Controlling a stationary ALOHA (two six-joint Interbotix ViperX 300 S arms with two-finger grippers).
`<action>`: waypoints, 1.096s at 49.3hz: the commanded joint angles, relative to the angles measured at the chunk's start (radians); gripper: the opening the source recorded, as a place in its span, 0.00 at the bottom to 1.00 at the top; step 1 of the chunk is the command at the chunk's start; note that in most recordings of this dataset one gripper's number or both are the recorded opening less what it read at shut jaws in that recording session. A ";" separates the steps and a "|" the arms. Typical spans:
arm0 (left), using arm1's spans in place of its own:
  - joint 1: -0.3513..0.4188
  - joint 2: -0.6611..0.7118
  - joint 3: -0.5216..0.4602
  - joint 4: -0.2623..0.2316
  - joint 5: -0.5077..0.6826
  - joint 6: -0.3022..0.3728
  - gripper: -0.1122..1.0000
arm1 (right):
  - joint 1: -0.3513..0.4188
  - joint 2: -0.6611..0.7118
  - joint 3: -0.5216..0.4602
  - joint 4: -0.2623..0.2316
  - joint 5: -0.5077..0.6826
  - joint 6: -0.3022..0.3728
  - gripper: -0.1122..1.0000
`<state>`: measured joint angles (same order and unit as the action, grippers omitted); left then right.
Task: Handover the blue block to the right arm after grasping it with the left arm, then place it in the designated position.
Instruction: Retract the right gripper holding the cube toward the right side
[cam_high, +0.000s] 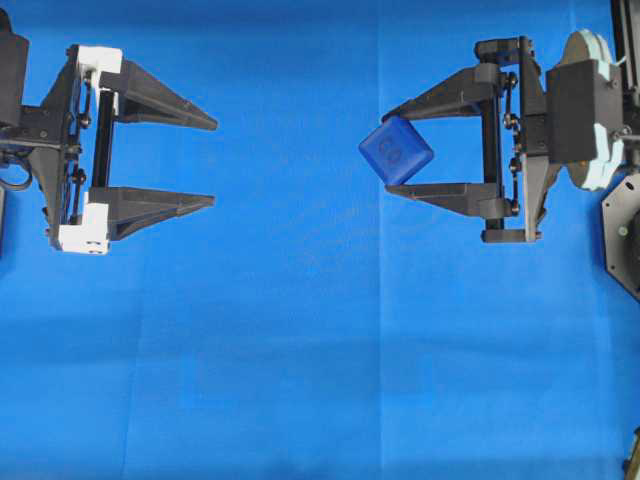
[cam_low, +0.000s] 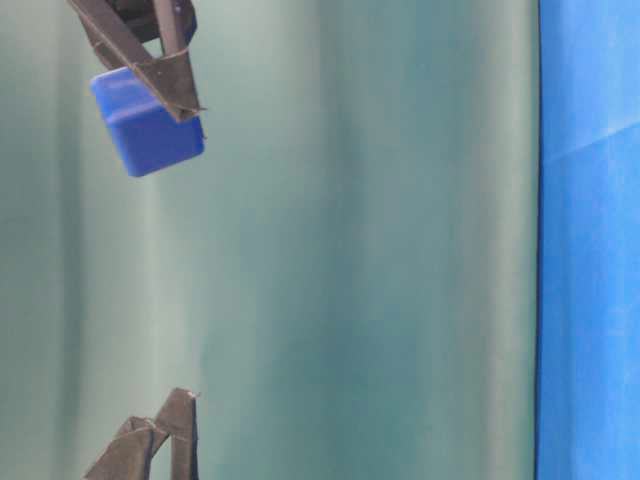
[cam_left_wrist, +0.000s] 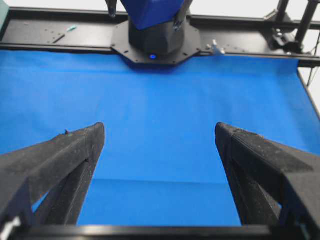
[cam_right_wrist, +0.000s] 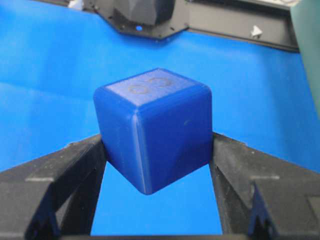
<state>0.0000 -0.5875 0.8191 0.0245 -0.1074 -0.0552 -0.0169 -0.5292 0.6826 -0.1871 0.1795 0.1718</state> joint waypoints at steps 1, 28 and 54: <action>0.000 -0.003 -0.018 0.000 -0.009 -0.002 0.94 | 0.002 -0.006 -0.011 0.012 0.034 0.003 0.59; 0.000 -0.003 -0.018 0.000 -0.014 -0.002 0.94 | 0.018 0.000 -0.011 0.080 0.331 0.003 0.59; 0.000 -0.005 -0.018 0.000 -0.014 -0.002 0.94 | 0.018 0.000 -0.009 0.080 0.311 0.002 0.59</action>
<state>0.0000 -0.5875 0.8191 0.0245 -0.1074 -0.0568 0.0000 -0.5246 0.6842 -0.1104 0.4985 0.1718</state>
